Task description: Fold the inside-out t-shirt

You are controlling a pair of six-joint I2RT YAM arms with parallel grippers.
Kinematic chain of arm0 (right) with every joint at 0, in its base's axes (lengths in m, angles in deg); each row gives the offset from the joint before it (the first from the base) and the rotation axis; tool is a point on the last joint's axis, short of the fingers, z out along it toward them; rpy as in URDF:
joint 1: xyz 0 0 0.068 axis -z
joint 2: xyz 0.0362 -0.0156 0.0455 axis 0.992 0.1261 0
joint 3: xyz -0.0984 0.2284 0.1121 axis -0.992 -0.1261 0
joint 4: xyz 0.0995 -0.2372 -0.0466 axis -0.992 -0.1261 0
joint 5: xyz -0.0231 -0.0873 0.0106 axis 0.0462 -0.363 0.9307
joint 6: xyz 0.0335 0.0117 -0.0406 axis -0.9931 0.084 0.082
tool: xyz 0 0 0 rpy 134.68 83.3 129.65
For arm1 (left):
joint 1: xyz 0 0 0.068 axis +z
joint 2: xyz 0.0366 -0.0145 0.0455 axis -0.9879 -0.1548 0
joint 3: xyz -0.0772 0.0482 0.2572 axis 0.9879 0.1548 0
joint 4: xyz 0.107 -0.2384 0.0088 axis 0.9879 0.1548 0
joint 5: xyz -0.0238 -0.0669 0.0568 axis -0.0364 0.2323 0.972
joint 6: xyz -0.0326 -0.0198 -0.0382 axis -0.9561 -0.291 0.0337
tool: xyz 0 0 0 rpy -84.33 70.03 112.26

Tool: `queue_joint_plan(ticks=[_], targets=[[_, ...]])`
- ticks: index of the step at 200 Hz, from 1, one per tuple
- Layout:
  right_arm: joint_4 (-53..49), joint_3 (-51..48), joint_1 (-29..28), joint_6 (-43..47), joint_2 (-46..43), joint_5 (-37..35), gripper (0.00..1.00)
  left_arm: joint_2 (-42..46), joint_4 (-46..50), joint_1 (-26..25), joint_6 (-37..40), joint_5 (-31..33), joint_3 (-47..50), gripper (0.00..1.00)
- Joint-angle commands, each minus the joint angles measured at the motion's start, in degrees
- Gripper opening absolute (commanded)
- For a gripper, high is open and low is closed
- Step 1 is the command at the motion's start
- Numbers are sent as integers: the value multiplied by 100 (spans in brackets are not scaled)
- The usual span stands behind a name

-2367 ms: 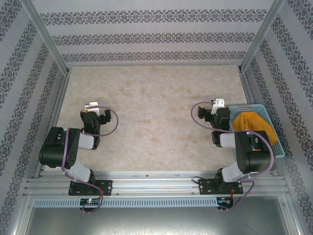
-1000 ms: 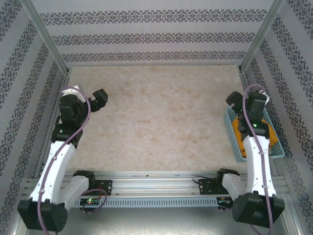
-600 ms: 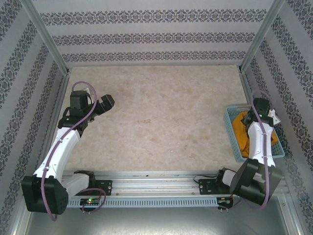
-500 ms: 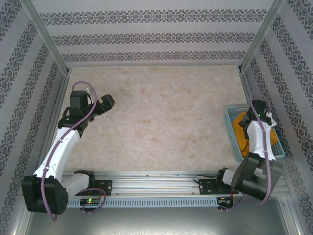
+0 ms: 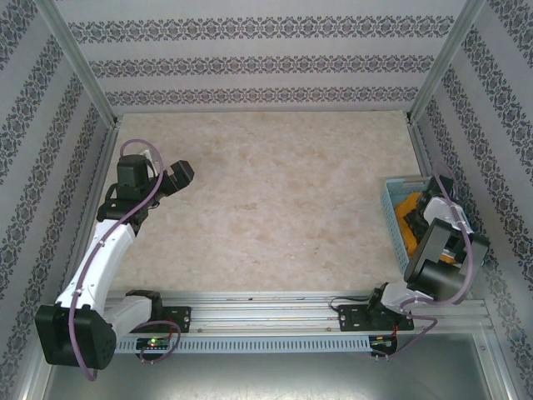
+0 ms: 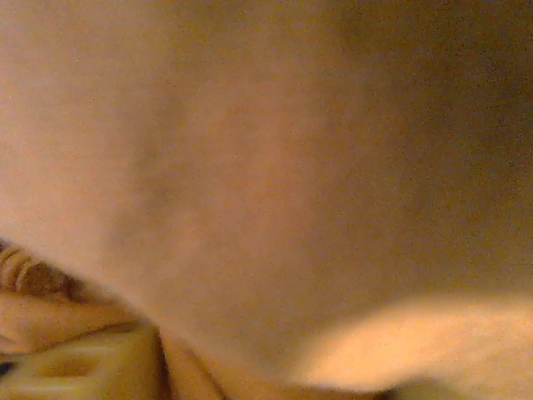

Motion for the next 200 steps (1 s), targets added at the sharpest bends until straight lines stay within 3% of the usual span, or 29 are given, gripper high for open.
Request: queue_joint_plan(ticks=[1,13,33,96,153,200], targets=[[365,-198,71,-140,80,333,30,114,39,-39,-42,95,79,100],[356,-238,122,-131,6,288,12,134,40,-39,-35,110,76,100],[233,-233,133,-70,-295,96,0,161,40,-39,-48,128,71,100],[-696,269,-207,241,-1768,-983,0,144,-28,-39,-112,83,-9,100],[-1407,1382,-1463,264,-2743,-2244,0,177,-63,-39,-196,22,96,100],[-1563,2540,-2573,508,-2914,-3250,0,171,-100,-39,-172,22,171,100]])
